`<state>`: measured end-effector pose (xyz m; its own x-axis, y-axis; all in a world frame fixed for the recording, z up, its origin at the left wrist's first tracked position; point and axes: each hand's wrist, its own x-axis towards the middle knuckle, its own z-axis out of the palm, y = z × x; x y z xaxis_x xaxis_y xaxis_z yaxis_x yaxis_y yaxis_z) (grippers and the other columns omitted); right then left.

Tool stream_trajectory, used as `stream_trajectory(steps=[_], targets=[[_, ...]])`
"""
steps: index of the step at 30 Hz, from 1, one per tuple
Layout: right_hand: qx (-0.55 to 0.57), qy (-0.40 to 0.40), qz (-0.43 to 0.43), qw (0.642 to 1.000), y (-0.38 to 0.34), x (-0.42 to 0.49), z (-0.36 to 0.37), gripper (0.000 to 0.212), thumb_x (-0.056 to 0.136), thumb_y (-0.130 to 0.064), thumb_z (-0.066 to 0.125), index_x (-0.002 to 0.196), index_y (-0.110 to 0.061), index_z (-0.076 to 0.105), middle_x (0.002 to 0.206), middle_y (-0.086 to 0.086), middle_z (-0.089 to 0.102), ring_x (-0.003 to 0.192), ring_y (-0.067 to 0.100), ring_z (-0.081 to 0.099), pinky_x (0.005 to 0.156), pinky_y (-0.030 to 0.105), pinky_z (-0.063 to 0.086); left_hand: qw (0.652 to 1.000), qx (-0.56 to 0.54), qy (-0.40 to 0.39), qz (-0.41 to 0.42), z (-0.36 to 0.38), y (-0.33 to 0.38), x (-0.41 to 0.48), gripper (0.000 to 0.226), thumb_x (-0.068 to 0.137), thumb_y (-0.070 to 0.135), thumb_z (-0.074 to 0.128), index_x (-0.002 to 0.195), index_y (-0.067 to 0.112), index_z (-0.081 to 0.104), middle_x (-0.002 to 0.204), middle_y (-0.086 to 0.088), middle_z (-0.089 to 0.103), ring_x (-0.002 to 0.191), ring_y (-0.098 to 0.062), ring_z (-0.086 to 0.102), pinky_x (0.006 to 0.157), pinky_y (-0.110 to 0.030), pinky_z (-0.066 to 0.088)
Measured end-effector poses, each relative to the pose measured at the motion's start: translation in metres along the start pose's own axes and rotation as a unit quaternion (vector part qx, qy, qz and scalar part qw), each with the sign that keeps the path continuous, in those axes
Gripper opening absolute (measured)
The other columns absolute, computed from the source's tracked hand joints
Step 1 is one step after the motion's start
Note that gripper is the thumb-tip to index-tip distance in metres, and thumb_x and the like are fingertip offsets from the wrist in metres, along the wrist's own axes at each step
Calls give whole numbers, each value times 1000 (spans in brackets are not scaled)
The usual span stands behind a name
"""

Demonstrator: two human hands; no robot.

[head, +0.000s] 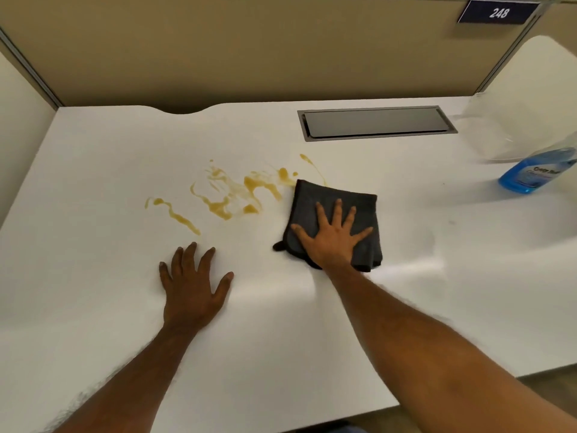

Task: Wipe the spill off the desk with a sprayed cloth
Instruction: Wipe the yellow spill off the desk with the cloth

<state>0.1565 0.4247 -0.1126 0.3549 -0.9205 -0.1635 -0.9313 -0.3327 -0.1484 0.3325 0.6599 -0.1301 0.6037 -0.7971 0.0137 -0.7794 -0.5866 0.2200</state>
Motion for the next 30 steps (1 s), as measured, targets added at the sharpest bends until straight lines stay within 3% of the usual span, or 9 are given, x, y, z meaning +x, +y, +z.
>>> stream_trajectory(steps=[5, 6, 10, 12, 16, 21, 26, 28, 30], targets=[[-56, -20, -278, 959, 16, -2, 3, 81, 79, -91, 18, 150, -55, 6, 166, -6, -5, 152, 28, -13, 107, 78, -7, 1000, 3, 2, -21, -1, -7, -6, 69, 87, 65, 34, 138, 21, 48, 148, -12, 39, 139, -36, 33, 112, -63, 21], [-54, -10, -254, 966, 23, 2, 1, 80, 79, -90, 20, 150, -54, 9, 167, -7, -2, 152, 26, -11, 107, 78, -8, 1000, -2, 3, -23, -2, -7, -9, 69, 87, 65, 34, 137, 21, 48, 148, -11, 39, 139, -35, 33, 112, -62, 21], [-1, 27, 52, 998, 32, 42, -7, 90, 75, -91, 13, 153, -46, 12, 167, 1, -4, 151, 33, -11, 103, 79, -14, 1000, -11, 8, -17, 2, 12, 20, 67, 87, 64, 34, 136, 21, 50, 148, -9, 40, 139, -33, 34, 113, -60, 21], [-12, 13, 14, 1000, 11, 33, -1, 96, 71, -94, 6, 154, -45, 6, 166, 4, -9, 150, 38, -15, 101, 79, -17, 1000, -11, 16, -23, 0, 8, 10, 67, 86, 63, 35, 135, 20, 51, 147, -10, 42, 138, -34, 35, 113, -60, 21], [-35, -4, -206, 978, 11, 34, 2, 88, 74, -94, 15, 151, -52, 8, 167, -3, -5, 151, 33, -13, 105, 77, -15, 999, 1, 26, -22, -6, 4, 5, 69, 85, 64, 33, 133, 17, 54, 145, -11, 44, 136, -36, 37, 111, -60, 22], [11, 4, 67, 998, -5, 58, -8, 96, 72, -92, 10, 155, -43, 6, 166, 6, -11, 149, 39, -18, 100, 82, -12, 1000, 3, 14, -26, -6, 6, 5, 80, 87, 72, 18, 134, 18, 54, 146, -11, 43, 137, -35, 37, 111, -60, 23], [-38, -16, -217, 975, -21, 40, 6, 88, 75, -93, 15, 152, -50, 9, 166, -2, -7, 151, 36, -14, 103, 77, -16, 999, -2, -13, -30, -8, 5, 6, 80, 88, 72, 15, 134, 19, 53, 146, -12, 42, 137, -36, 37, 111, -61, 22], [-25, -5, -207, 978, -7, 55, -3, 85, 77, -91, 21, 151, -51, 14, 167, -5, -2, 152, 30, -10, 106, 77, -13, 999, 0, -27, -29, -9, 4, 5, 78, 89, 71, 17, 135, 19, 53, 147, -11, 42, 137, -36, 36, 112, -60, 22], [-5, 5, -77, 997, -1, 70, -9, 87, 76, -91, 18, 152, -48, 14, 167, -3, -4, 152, 30, -11, 104, 78, -15, 999, 4, -34, -24, -10, 3, 6, 74, 89, 69, 23, 137, 21, 51, 148, -10, 41, 139, -35, 35, 112, -60, 21]])
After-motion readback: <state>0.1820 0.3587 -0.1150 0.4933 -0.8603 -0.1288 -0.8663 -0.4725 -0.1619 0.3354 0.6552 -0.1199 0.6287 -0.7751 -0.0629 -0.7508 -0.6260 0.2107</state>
